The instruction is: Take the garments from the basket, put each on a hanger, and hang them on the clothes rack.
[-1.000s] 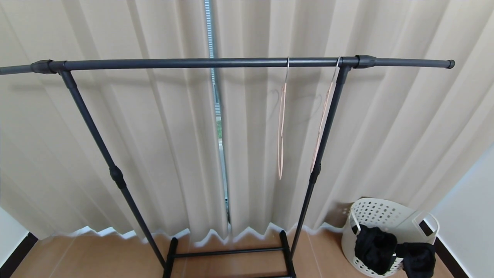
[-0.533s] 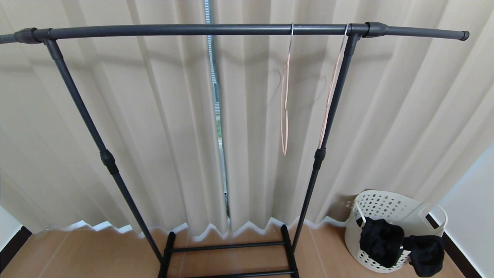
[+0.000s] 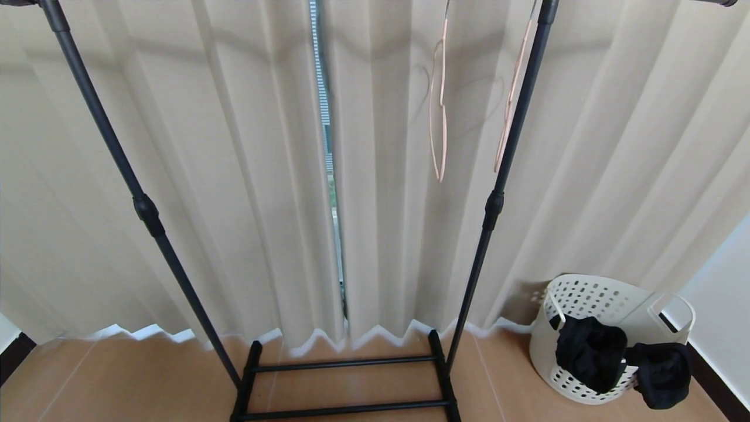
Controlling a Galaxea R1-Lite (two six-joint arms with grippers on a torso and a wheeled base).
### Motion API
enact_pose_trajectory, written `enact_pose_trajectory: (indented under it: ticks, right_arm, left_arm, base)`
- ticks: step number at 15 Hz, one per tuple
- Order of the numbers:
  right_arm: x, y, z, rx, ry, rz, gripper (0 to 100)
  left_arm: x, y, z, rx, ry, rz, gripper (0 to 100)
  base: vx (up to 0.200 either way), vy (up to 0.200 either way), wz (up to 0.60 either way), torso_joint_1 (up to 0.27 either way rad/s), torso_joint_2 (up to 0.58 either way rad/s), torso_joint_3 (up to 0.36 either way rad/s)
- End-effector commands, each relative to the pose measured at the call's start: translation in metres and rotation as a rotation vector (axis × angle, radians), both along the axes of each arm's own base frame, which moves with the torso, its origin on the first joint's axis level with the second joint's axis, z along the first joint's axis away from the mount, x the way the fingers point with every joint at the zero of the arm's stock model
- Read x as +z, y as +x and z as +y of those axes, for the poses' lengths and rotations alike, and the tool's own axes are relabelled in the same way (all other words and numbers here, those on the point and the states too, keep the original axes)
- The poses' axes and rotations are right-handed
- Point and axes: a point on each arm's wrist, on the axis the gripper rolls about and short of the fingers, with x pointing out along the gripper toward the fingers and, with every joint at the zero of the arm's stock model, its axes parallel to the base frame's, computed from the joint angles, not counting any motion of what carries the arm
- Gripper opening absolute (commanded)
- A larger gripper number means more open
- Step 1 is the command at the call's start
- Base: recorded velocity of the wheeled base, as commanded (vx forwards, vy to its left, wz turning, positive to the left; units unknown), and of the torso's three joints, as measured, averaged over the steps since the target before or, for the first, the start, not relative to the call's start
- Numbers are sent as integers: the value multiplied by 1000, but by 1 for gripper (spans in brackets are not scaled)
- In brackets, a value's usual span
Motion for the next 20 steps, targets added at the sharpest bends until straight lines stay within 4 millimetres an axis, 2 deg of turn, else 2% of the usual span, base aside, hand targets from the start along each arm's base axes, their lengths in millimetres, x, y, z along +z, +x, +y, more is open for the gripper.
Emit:
enact_pose_trajectory:
  ticks: [1, 10, 14, 20]
  right_arm:
    - [0, 0, 0, 1, -1, 0, 100]
    - [0, 0, 0, 1, 0, 0, 100]
    - [0, 0, 0, 1, -1, 0, 100]
    - [0, 0, 0, 1, -1, 0, 100]
  left_arm:
    - [0, 0, 0, 0, 0, 1, 100]
    - [0, 0, 0, 0, 0, 1, 100]
    - [0, 0, 0, 0, 0, 1, 100]
    - [0, 0, 0, 0, -2, 1, 100]
  base:
    - [0, 0, 0, -139, 471, 349]
    - [0, 0, 0, -73, 437, 357]
    - [0, 0, 0, -5, 69, 60]
    - [0, 0, -600, 2, 5, 8]
